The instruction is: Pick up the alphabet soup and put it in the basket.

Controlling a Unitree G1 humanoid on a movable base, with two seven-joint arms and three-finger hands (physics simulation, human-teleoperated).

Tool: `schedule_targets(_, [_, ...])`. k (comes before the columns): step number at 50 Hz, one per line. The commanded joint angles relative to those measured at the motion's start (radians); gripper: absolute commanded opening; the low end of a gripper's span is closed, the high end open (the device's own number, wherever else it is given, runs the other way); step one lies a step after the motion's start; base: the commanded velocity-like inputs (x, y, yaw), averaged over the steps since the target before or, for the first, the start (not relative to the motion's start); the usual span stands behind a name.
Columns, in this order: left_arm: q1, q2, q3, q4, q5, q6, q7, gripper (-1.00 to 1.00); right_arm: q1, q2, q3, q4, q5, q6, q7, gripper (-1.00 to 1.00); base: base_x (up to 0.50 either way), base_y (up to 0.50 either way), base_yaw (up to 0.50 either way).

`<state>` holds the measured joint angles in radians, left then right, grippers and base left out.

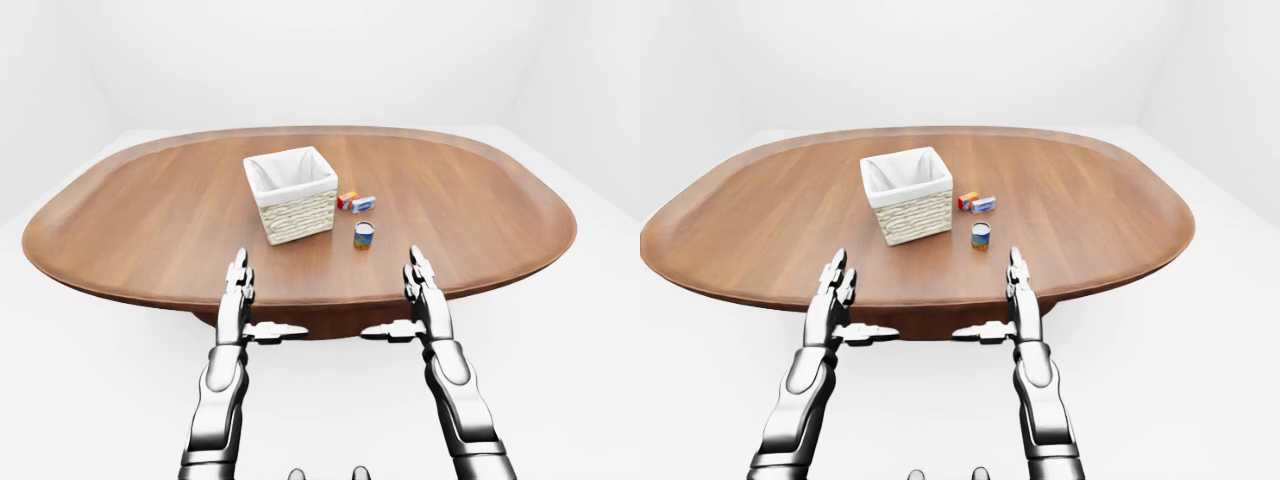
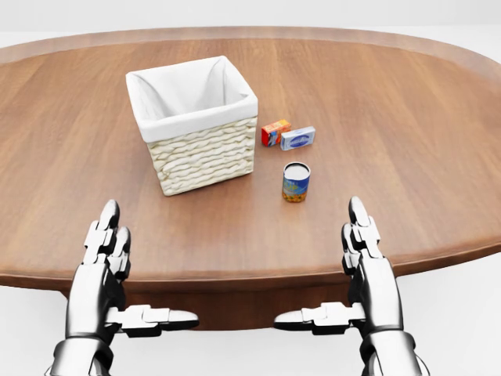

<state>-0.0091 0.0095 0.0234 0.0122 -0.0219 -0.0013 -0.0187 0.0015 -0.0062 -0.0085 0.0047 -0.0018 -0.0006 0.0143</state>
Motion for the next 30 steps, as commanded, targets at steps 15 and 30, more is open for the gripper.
schedule_targets(15, [0.105, 0.006, 0.051, -0.225, -0.086, 0.022, -0.044, 1.00, 0.010, -0.009, -0.010, -0.007, 0.000, 0.021, 0.048, 1.00, 0.00, 0.00, 0.00])
schedule_targets(30, [0.263, -0.017, 0.020, -0.475, -0.017, -0.004, -0.039, 1.00, 0.015, -0.009, -0.003, -0.005, -0.002, 0.010, 0.069, 1.00, 0.19, 0.00, 0.00])
